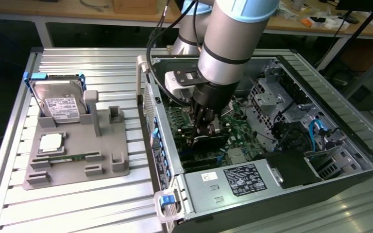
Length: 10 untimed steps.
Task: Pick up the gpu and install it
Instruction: 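Press down on the gpu until it lock into place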
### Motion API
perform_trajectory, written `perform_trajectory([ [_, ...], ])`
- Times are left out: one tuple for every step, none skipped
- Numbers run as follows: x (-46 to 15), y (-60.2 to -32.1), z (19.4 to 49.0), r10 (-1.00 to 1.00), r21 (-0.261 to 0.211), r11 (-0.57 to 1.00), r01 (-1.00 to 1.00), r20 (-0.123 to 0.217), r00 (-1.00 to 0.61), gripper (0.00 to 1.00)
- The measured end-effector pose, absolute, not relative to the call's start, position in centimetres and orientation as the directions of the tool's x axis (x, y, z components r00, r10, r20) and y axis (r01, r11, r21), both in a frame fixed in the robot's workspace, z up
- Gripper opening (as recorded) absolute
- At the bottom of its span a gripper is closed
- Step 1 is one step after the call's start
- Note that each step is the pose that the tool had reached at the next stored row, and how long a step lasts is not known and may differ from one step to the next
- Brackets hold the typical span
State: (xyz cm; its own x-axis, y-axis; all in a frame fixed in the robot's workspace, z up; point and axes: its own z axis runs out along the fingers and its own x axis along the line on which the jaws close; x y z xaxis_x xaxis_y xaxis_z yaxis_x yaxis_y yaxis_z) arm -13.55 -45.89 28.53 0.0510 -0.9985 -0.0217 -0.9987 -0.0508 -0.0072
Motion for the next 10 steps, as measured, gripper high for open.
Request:
perform_trajectory([
  [-13.48,-45.89,28.54,-0.998,0.002,-0.051,-0.999,-0.022,0.051,0.11],
  [-13.42,-45.89,28.53,-0.998,0.010,-0.051,-0.999,-0.022,0.051,0.11],
  [-13.43,-45.89,28.54,-0.998,0.013,-0.051,-0.999,-0.023,0.051,0.11],
  [-13.43,-45.89,28.54,-0.998,0.013,-0.051,-0.999,-0.023,0.050,0.11],
  [-13.42,-45.89,28.54,-0.998,0.014,-0.051,-0.999,-0.022,0.050,0.11],
  [-13.41,-45.89,28.54,-0.998,0.015,-0.051,-0.999,-0.023,0.051,0.11],
  [-13.42,-45.89,28.54,-0.998,0.016,-0.051,-0.999,-0.023,0.050,0.11],
  [-13.42,-45.89,28.55,-0.998,0.016,-0.051,-0.999,-0.023,0.050,0.11],
  [-13.41,-45.88,28.61,-0.998,0.016,-0.051,-0.999,-0.022,0.050,0.11],
  [-13.41,-45.88,28.71,-0.998,0.016,-0.051,-0.999,-0.023,0.050,0.11],
])
